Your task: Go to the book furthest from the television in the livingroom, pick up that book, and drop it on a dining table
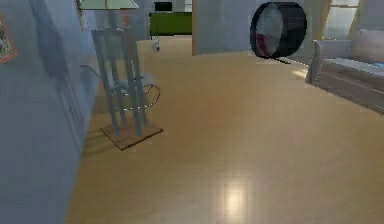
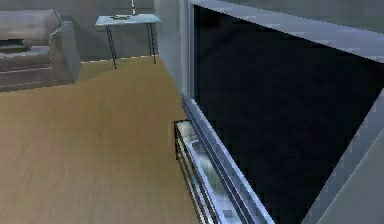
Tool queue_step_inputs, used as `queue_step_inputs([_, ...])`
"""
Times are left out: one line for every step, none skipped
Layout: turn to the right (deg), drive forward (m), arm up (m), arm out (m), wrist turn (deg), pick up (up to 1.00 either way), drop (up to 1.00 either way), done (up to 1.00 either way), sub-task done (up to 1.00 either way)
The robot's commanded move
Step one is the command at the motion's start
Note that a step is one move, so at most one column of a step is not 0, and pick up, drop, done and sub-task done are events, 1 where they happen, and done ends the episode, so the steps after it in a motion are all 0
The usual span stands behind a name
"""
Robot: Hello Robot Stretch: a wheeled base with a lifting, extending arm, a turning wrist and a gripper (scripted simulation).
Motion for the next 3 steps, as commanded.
queue_step_inputs([0.0,0.25,0.0,0.0,0.0,0.0,0.0,0.0,0.0])
queue_step_inputs([0.0,0.2,0.0,0.0,0.0,0.0,0.0,0.0,0.0])
queue_step_inputs([45.0,0.0,0.0,0.0,0.0,0.0,0.0,0.0,0.0])
